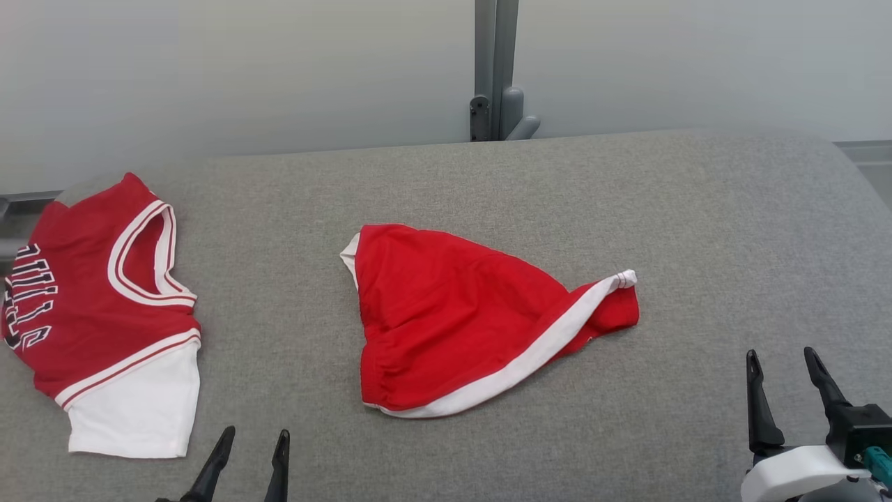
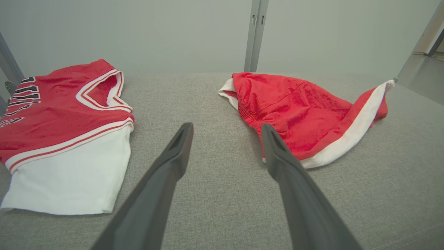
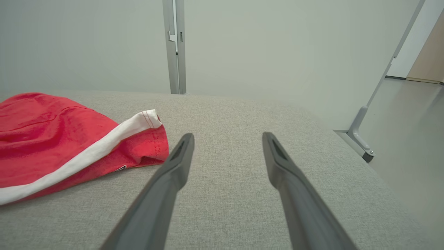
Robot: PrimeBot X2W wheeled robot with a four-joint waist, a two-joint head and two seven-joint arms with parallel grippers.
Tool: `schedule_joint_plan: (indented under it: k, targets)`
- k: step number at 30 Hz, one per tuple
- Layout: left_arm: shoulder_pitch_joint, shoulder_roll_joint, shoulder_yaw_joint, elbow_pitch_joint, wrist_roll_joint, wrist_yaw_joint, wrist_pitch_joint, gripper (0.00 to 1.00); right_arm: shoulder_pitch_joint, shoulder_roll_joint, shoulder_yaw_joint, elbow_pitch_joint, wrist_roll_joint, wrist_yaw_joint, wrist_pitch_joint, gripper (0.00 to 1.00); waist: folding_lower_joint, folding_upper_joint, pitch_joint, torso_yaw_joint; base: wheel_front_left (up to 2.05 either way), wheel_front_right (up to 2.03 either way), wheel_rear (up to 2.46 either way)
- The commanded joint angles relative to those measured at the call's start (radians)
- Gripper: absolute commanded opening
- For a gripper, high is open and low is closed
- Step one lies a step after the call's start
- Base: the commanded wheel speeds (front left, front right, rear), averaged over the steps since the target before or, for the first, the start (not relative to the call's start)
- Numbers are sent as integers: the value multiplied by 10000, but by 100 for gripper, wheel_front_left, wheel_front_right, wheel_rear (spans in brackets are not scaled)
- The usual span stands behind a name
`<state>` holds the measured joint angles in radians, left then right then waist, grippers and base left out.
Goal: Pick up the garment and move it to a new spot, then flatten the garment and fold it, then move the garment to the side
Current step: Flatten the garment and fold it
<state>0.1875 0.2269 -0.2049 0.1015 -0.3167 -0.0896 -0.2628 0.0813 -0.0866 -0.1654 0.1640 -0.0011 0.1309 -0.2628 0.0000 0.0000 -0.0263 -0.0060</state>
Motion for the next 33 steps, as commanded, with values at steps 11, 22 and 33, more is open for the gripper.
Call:
schedule_joint_plan:
  k: [11, 22, 33]
  targets:
    - [720, -789, 1012, 205, 600, -407, -27, 100, 30, 171, 252, 402, -72, -3, -32, 100, 0, 0, -282, 91, 0, 0, 0]
    - [81, -929, 1064, 160, 402, -425, -27, 100, -76, 227, 680, 586, -22, -3, -30, 100, 0, 0, -192, 437, 0, 0, 0]
    - [-105, -826, 747, 254, 218, -426, -27, 100, -777, -401, 1636, 541, -267, -5, -30, 100, 0, 0, -63, 274, 0, 0, 0]
